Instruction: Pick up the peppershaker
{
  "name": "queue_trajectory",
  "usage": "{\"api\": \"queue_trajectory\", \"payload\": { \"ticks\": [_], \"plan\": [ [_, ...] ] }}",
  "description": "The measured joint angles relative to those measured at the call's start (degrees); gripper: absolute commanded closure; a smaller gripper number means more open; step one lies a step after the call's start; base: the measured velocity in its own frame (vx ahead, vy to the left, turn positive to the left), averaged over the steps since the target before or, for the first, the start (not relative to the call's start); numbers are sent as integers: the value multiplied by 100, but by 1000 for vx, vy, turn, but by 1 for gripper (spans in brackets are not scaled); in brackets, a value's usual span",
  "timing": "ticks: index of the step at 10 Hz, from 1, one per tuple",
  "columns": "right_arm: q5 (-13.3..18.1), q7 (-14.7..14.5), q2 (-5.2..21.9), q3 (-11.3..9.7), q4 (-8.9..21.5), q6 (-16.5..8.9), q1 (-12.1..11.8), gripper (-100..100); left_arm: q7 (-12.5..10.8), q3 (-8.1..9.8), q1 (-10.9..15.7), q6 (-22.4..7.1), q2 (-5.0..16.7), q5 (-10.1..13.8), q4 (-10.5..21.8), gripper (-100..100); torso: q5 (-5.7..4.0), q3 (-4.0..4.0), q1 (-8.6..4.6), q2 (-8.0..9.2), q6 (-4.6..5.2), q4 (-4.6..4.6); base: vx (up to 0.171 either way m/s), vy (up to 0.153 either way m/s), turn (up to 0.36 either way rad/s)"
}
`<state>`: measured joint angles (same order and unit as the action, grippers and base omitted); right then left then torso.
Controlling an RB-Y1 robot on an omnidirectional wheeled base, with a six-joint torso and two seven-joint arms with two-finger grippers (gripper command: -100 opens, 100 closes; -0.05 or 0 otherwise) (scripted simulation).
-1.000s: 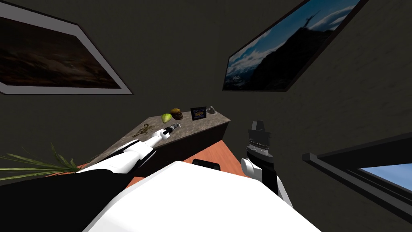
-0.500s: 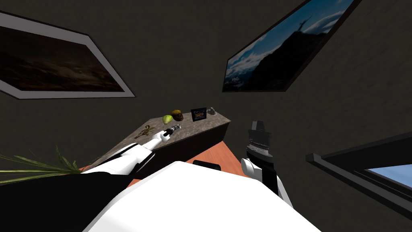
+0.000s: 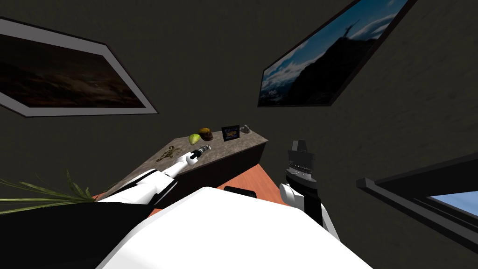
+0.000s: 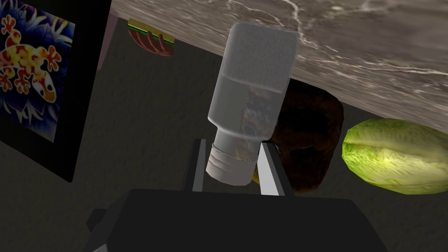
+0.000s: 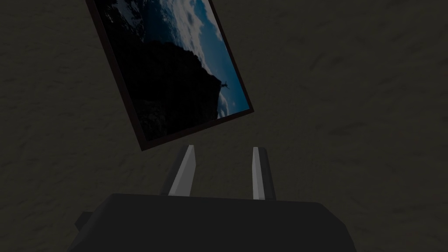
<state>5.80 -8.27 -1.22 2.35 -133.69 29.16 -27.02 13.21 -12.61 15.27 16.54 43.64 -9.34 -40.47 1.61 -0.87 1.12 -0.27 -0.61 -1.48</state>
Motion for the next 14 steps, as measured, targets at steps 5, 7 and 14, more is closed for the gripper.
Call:
{"api": "queue_trajectory", "payload": {
  "ticks": [5, 7, 14],
  "plan": [
    [0, 0, 0, 0, 0, 0, 0, 0, -110, 138, -387, -325, -23, -169, -659, 100, 24, -14, 37, -5, -21, -23, 15, 18, 7],
    [0, 0, 0, 0, 0, 0, 0, 0, -185, 278, -720, -603, -50, -315, -1082, 100, 29, -20, 54, -13, -31, -29, 25, 26, 21],
    [0, 0, 0, 0, 0, 0, 0, 0, -373, 597, -1570, -1197, -124, -674, -2515, 100, 33, -23, 57, -16, -25, -30, 27, 27, 8]
  ]
}}
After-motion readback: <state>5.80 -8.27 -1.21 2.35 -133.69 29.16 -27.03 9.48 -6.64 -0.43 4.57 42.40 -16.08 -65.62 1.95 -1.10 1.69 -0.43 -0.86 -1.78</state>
